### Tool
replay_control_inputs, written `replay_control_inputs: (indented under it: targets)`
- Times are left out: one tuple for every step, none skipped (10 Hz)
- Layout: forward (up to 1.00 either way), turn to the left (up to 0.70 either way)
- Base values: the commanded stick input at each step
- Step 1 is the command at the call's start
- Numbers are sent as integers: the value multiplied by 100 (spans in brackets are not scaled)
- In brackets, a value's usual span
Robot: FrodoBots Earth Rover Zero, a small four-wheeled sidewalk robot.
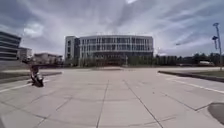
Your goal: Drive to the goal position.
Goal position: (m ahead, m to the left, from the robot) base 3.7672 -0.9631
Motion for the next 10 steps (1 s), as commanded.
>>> replay_control_inputs:
  targets:
    - [50, 0]
    - [50, 0]
    - [50, 0]
    - [50, 0]
    - [50, 0]
    - [50, 0]
    - [50, 0]
    - [50, 0]
    - [50, 0]
    - [50, 0]
